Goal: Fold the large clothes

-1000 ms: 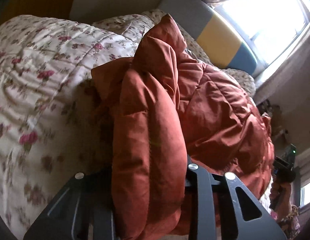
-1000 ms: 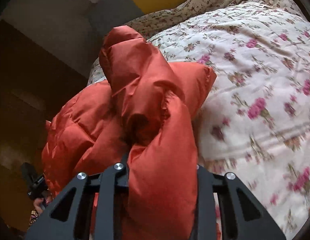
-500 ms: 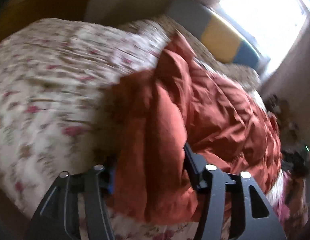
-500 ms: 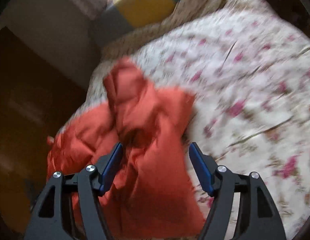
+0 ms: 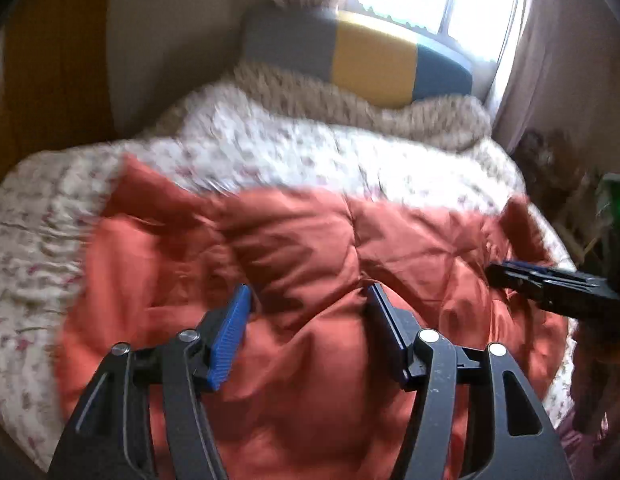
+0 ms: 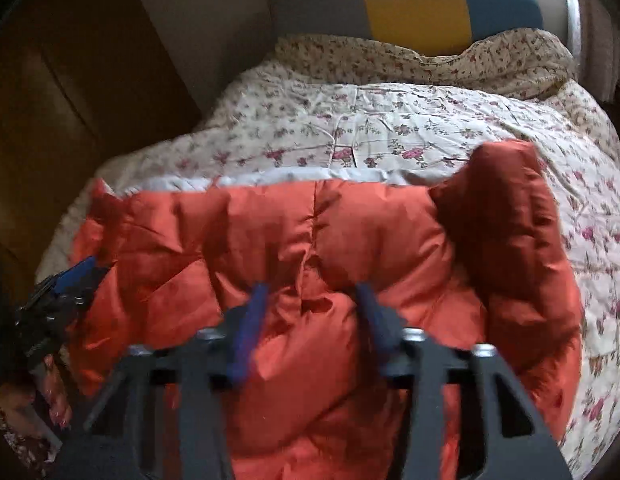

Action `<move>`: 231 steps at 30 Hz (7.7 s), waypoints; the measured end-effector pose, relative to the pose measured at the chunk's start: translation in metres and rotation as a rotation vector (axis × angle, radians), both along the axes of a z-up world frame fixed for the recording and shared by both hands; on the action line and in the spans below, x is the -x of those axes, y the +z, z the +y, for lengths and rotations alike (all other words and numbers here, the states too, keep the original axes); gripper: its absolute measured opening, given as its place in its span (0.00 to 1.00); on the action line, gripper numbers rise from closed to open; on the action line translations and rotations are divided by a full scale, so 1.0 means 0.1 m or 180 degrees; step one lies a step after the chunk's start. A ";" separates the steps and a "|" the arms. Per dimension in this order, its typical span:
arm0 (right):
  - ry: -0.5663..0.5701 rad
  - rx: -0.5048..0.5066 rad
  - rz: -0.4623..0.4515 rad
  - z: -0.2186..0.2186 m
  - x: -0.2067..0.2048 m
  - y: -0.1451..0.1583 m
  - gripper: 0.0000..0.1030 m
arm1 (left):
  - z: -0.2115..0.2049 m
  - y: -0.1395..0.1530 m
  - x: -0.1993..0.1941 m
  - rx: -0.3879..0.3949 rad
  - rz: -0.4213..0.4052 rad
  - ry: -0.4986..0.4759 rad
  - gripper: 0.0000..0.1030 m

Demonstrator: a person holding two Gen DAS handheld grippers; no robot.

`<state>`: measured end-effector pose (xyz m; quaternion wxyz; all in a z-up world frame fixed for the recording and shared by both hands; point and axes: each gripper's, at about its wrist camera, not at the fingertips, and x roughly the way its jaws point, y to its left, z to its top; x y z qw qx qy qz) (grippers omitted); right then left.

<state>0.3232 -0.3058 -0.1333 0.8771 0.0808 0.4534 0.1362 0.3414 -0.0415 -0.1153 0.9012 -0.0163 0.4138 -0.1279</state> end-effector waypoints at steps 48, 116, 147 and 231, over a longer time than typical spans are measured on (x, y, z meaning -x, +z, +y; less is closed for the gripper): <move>-0.0208 0.0192 -0.0779 -0.07 -0.59 -0.11 0.48 | -0.20 -0.03 -0.79 -0.0194 -0.0341 0.0241 0.63; 0.0071 0.0211 -0.0354 0.92 0.46 -0.82 0.16 | 1.30 -0.85 0.63 0.1514 0.0030 0.1482 0.80; -0.1164 0.0789 -0.0483 -0.39 1.02 -0.44 0.40 | -0.26 0.63 1.04 0.0712 -0.1650 0.0384 0.23; -0.1108 0.0024 -0.0952 -1.37 0.65 0.52 0.30 | -1.63 0.25 -0.10 0.0059 -0.0779 -0.0382 0.32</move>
